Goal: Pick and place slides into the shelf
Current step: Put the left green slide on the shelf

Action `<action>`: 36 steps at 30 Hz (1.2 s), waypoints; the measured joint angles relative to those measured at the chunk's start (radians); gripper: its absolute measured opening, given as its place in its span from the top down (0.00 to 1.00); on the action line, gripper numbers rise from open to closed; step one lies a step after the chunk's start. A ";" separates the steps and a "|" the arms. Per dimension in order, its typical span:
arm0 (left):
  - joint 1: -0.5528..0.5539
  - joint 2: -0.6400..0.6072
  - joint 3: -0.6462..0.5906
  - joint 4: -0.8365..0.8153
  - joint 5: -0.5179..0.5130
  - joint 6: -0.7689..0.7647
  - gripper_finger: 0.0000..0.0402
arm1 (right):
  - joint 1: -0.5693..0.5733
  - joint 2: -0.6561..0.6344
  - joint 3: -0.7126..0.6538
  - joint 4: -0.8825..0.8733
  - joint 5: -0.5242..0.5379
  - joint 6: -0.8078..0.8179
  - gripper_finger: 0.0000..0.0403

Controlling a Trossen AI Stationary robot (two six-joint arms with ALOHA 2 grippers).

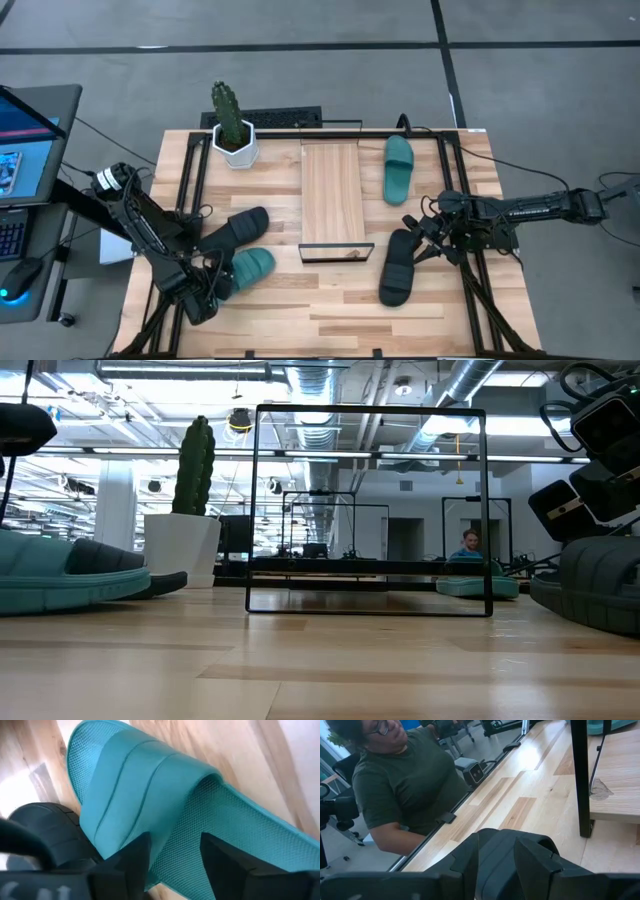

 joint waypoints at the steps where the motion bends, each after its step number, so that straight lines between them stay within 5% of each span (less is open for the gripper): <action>1: 0.000 0.000 0.000 -0.007 -0.010 0.007 0.57 | 0.000 0.000 0.000 0.000 0.000 0.000 0.72; 10: 0.001 0.000 -0.001 -0.015 -0.154 0.084 0.56 | 0.000 0.000 0.000 0.000 0.000 0.000 0.72; 22: 0.000 0.000 -0.086 0.066 -0.169 0.086 0.56 | 0.000 0.000 0.000 0.000 0.000 0.000 0.72; 26: 0.000 0.000 -0.099 0.116 -0.247 0.119 0.58 | 0.000 0.000 0.000 0.000 0.000 0.000 0.72; 30: 0.001 0.000 -0.099 0.147 -0.344 0.141 0.68 | 0.000 0.000 0.000 0.000 0.000 0.000 0.72; 36: 0.007 0.000 -0.099 0.147 -0.376 0.084 0.97 | 0.000 0.000 0.000 0.000 0.000 0.000 0.72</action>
